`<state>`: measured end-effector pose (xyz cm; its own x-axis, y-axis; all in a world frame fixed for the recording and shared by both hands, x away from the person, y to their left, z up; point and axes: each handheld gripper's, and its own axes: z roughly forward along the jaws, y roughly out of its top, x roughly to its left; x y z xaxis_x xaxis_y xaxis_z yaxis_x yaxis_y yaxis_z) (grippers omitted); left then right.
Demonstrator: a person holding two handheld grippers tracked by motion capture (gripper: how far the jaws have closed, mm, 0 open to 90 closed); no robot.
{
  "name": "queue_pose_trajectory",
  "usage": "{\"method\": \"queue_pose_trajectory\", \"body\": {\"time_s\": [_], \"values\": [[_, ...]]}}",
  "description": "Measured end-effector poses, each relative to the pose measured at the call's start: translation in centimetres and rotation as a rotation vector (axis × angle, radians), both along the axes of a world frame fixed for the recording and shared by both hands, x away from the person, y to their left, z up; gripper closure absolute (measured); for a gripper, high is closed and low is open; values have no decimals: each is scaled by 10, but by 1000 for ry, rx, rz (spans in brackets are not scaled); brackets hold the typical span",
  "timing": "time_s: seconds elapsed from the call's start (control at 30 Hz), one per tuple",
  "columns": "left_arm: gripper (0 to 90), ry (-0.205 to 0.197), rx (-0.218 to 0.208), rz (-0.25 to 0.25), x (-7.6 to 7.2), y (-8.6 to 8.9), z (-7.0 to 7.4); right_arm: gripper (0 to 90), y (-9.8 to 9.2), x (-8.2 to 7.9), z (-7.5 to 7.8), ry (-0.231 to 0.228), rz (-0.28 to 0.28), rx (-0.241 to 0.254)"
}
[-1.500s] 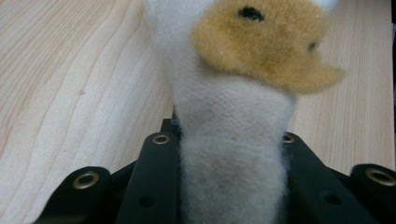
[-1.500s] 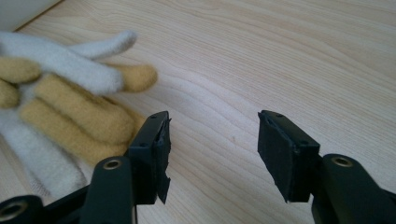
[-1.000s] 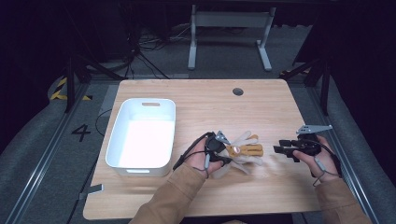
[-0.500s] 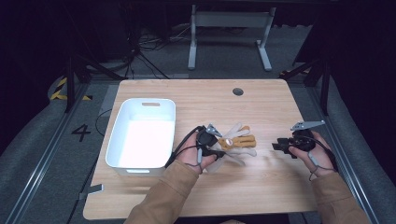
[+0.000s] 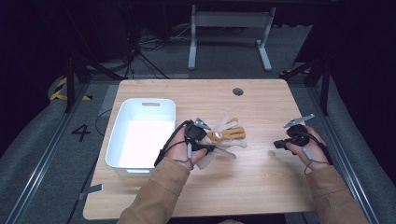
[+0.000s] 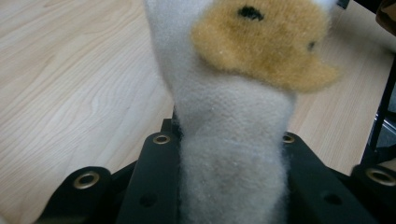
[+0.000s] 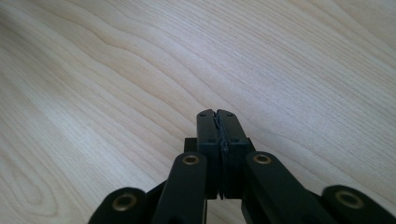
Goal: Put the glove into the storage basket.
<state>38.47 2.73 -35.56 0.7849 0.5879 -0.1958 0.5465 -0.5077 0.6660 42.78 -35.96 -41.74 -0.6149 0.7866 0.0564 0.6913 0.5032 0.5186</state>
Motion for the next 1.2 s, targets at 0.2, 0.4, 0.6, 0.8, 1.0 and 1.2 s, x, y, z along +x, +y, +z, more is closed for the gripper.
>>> {"method": "queue_pose_trajectory", "body": {"time_s": [0.2,0.4,0.6,0.8,1.0,1.2], "values": [[739,-6,0,39,0,10,14,900,-4,1,0,-3,-17,-17],[738,-11,0,64,2,18,26,900,-6,2,0,1,-21,-19],[738,-11,-1,103,9,27,32,900,-5,2,-1,9,-13,-19],[738,12,16,168,16,38,33,900,-6,2,0,10,-12,-17],[737,26,26,235,22,46,38,900,-6,1,-1,19,-9,-8],[737,39,62,291,29,52,48,900,-10,0,-4,36,-2,10]]}}
